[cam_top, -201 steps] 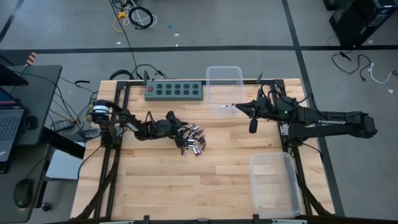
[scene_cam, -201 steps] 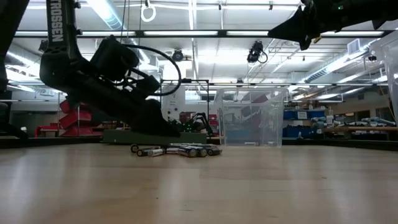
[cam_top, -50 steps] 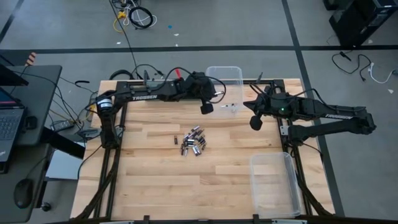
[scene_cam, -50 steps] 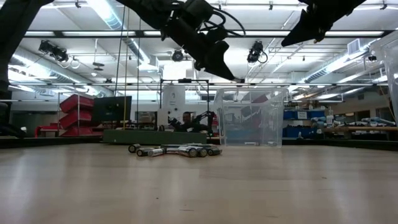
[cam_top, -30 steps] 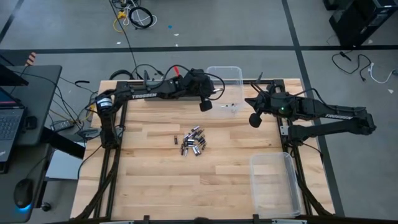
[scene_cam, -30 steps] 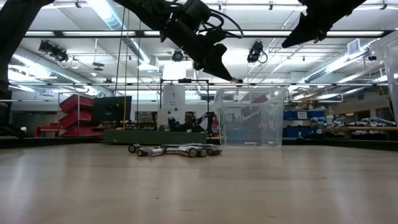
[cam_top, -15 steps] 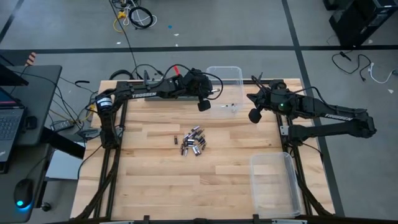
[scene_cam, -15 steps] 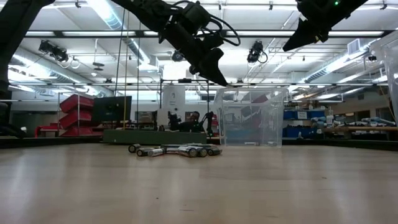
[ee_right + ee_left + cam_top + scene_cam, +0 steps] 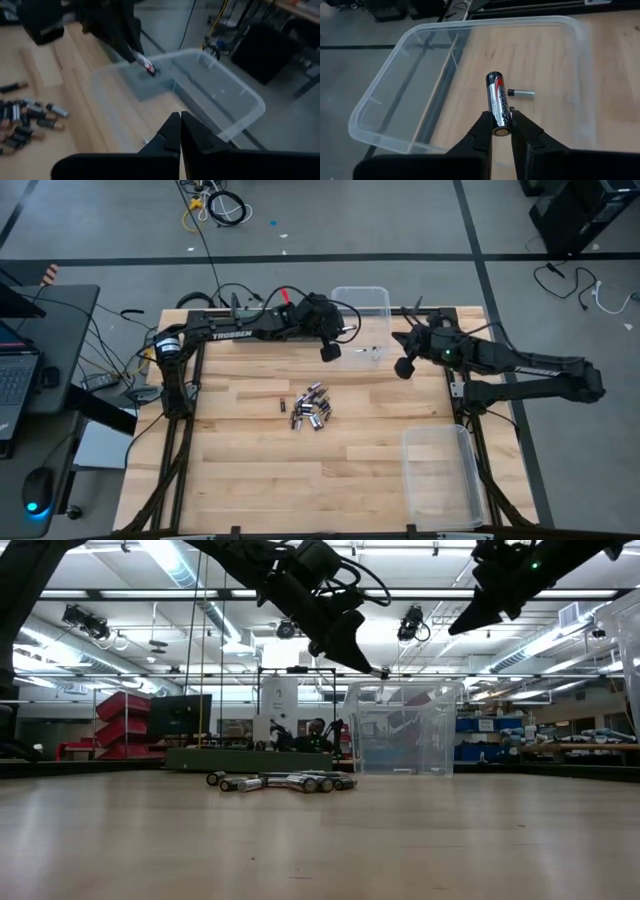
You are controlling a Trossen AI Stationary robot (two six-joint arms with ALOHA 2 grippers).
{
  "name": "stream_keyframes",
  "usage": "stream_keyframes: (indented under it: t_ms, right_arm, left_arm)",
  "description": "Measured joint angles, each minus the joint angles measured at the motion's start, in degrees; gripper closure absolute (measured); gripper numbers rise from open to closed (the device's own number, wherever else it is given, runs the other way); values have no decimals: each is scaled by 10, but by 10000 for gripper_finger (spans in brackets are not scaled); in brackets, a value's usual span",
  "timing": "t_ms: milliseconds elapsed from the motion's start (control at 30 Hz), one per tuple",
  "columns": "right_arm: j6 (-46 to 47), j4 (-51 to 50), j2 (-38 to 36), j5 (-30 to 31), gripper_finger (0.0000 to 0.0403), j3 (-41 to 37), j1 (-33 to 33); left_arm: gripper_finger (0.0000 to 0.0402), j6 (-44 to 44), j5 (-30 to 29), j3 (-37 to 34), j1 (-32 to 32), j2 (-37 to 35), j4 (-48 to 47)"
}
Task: Sort batteries
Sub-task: Put the silver battery into the top transparent bin
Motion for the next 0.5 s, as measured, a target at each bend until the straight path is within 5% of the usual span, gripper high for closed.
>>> stream_keyframes:
  t_ms: [500]
  right_arm:
    - [-14, 66, 0, -1, 402, -21, -28]
  left_arm:
    - [347, -4, -3, -2, 1, 17, 12]
